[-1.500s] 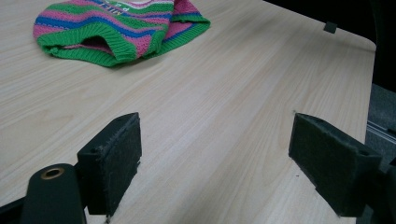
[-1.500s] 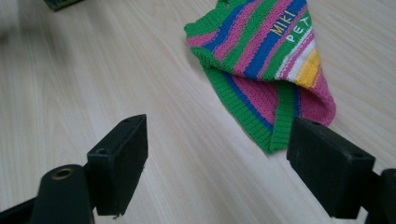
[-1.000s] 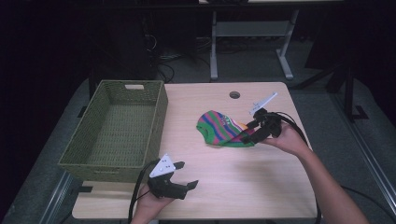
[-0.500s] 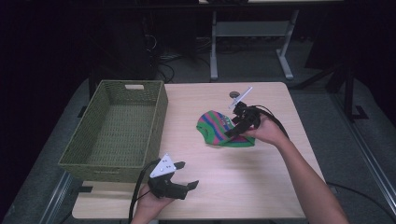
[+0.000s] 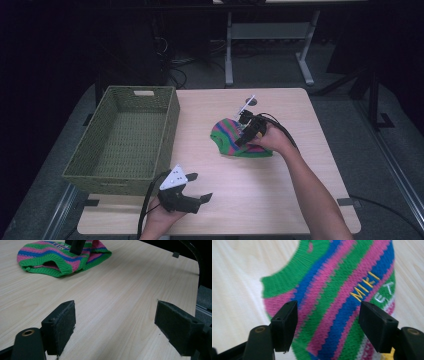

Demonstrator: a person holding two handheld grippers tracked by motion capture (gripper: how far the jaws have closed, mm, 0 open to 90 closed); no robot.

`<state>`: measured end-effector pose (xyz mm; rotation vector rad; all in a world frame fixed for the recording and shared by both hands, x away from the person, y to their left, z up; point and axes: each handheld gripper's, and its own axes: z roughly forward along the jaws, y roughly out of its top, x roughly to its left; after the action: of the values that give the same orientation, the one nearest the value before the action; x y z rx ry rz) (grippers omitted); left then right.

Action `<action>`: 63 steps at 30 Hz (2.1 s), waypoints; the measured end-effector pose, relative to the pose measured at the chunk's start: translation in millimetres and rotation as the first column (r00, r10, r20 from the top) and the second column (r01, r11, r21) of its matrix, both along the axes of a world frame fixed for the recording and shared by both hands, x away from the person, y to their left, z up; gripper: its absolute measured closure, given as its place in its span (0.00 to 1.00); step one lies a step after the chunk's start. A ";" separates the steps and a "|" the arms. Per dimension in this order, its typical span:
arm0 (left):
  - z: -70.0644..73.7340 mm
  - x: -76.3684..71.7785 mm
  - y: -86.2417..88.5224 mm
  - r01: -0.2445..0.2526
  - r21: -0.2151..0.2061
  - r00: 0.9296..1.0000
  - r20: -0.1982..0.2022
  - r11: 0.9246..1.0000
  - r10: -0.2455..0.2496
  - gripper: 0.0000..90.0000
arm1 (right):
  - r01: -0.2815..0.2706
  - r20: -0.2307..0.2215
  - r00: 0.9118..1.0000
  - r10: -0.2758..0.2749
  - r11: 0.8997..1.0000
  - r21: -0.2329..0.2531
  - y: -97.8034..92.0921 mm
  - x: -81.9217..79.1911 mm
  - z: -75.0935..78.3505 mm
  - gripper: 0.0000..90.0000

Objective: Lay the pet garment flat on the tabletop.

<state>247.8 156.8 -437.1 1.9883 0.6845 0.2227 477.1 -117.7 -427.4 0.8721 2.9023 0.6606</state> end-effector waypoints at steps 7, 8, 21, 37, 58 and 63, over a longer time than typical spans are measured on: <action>-0.9 0.8 -0.9 -0.005 0.003 1.000 -0.002 1.000 0.005 0.19 | 0.040 0.014 0.999 -0.040 0.999 -0.019 -1.2 5.6 -9.5 0.46; -0.9 0.6 -1.1 -0.005 0.004 1.000 -0.002 1.000 0.005 0.19 | 0.046 0.006 0.999 -0.046 0.999 -0.023 -0.4 6.4 -12.3 0.47; -1.9 0.3 -4.4 0.000 0.011 1.000 -0.004 1.000 0.000 0.19 | 0.098 0.017 0.995 -0.097 0.993 -0.059 8.2 -1.8 -13.9 0.76; -0.7 0.9 0.3 -0.017 0.006 1.000 0.000 1.000 0.017 0.19 | 0.119 0.004 0.993 -0.119 0.993 -0.011 3.8 -2.9 -11.2 0.87; 1.0 -0.3 1.8 -0.028 0.002 1.000 0.013 1.000 0.028 0.19 | 0.163 0.023 0.985 -0.173 0.957 0.239 -35.3 -20.2 45.1 0.87; 3.3 -2.3 2.6 -0.032 -0.003 0.999 0.023 0.999 0.032 0.19 | 0.134 0.039 0.988 -0.150 0.954 0.269 -41.0 -34.4 62.6 0.87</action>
<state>245.5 159.5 -433.8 1.9700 0.7014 0.2635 442.7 -158.6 -364.8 1.0551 2.7063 1.0588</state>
